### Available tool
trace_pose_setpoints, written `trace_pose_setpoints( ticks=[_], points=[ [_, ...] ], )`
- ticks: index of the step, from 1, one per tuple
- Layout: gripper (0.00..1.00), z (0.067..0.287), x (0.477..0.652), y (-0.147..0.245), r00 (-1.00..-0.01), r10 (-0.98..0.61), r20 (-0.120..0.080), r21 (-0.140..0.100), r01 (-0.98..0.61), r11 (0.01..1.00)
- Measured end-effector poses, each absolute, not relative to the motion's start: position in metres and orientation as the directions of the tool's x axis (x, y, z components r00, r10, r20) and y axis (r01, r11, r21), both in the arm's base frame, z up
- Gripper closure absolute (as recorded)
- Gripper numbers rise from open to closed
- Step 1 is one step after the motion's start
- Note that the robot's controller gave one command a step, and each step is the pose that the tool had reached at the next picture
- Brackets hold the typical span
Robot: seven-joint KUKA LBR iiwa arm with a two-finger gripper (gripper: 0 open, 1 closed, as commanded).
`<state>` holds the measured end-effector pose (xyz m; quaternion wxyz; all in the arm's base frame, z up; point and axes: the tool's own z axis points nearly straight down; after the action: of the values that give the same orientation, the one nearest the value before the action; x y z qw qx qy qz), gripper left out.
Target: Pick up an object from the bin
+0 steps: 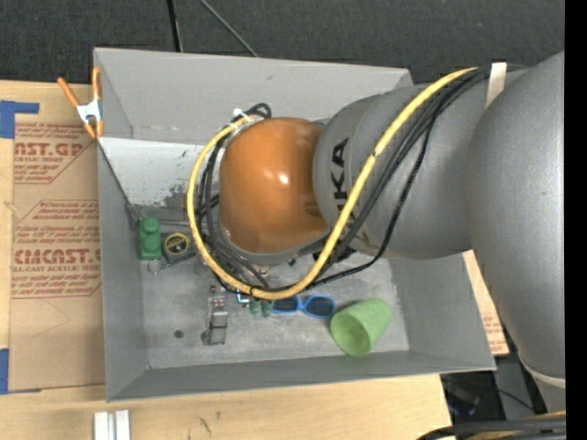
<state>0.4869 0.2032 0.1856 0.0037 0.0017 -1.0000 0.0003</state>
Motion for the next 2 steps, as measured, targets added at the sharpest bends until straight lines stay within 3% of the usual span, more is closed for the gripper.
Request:
trace_pose_setpoints(
  ticks=[1, 2],
  points=[
    [0.00, 0.132, 0.532, 0.164, -0.998, -0.058, 0.002, -0.002, -0.058, 0.998],
    [0.00, 0.085, 0.586, 0.096, -0.998, -0.061, -0.003, -0.003, -0.061, 0.998]
  ],
)
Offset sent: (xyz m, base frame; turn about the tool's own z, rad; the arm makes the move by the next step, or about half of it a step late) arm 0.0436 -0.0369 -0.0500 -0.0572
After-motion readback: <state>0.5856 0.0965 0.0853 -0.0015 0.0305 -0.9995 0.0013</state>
